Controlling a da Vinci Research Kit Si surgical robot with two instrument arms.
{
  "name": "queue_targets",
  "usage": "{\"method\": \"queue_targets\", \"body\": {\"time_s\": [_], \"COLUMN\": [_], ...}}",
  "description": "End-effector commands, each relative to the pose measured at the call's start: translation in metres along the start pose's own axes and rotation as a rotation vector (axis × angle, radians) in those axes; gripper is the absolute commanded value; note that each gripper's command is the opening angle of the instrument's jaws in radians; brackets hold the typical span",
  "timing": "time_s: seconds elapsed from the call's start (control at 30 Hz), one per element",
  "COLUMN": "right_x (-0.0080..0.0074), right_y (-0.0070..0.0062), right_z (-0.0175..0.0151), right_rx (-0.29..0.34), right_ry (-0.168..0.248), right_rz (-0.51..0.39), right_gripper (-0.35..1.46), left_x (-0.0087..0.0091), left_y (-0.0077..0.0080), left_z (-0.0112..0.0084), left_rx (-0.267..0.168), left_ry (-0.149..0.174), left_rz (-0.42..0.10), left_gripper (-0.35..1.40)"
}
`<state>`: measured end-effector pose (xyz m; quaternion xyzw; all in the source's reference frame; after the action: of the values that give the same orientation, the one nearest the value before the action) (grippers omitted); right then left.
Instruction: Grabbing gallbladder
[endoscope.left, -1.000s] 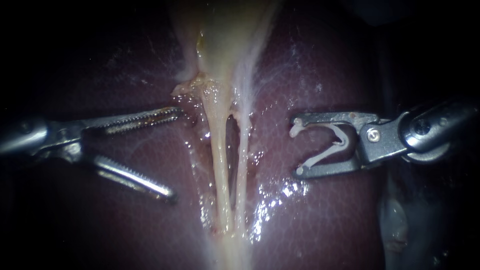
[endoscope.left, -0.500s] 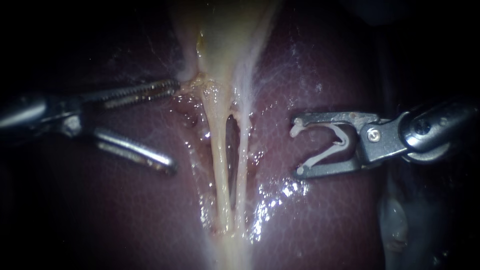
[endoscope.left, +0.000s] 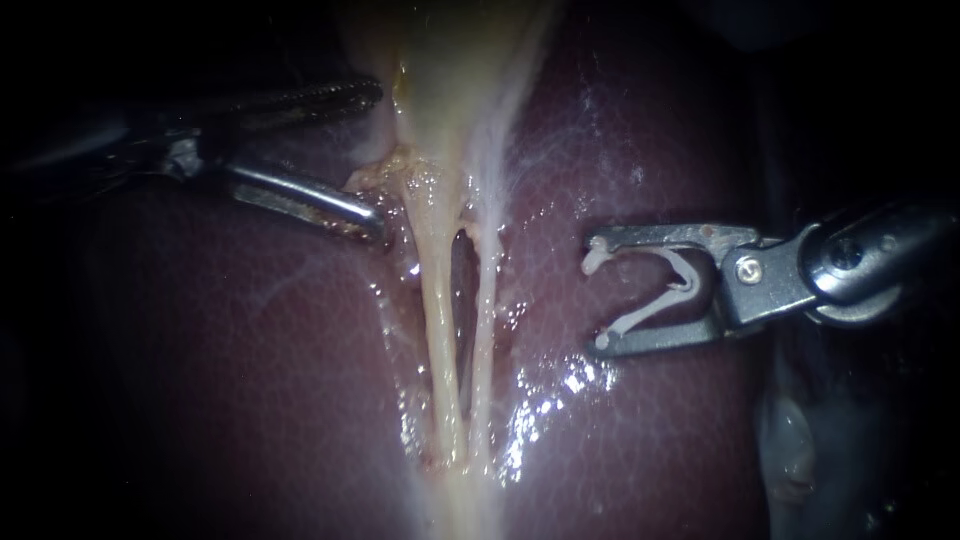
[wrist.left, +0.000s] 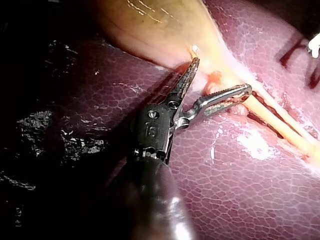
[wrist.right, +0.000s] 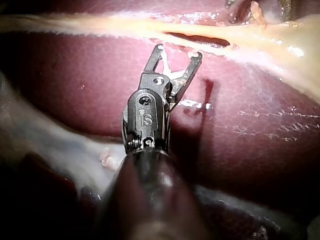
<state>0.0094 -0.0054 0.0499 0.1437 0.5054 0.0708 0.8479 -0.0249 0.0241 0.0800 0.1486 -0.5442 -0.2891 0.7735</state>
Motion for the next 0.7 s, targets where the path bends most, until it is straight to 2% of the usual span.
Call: {"method": "queue_targets", "body": {"time_s": [0.03,0.23,0.3,0.4,0.5,0.7], "right_x": [0.0000,0.0000,0.0000,0.0000,0.0000,0.0000], "right_y": [0.0000,0.0000,0.0000,0.0000,0.0000,0.0000], "right_z": [0.0000,0.0000,0.0000,0.0000,0.0000,0.0000], "right_rx": [0.000,0.000,0.000,0.000,0.000,0.000], "right_ry": [0.000,0.000,0.000,0.000,0.000,0.000], "right_rz": [0.000,0.000,0.000,0.000,0.000,0.000], "right_gripper": [0.50,0.50,0.50,0.50,0.50,0.50], "left_x": [0.0003,0.0014,0.0014,0.0015,0.0016,0.0016], "left_y": [0.0001,0.0006,0.0006,0.0006,0.0006,0.0004], "left_z": [0.0002,0.0009,0.0008,0.0008,0.0005,-0.0002], "left_rx": [0.000,-0.005,-0.005,-0.005,-0.004,-0.003], "left_ry": [0.004,0.032,0.035,0.044,0.059,0.068], "left_rz": [-0.004,-0.055,-0.067,-0.078,-0.089,-0.112], "left_gripper": [0.73,0.46,0.31,0.05,-0.33,-0.35]}}
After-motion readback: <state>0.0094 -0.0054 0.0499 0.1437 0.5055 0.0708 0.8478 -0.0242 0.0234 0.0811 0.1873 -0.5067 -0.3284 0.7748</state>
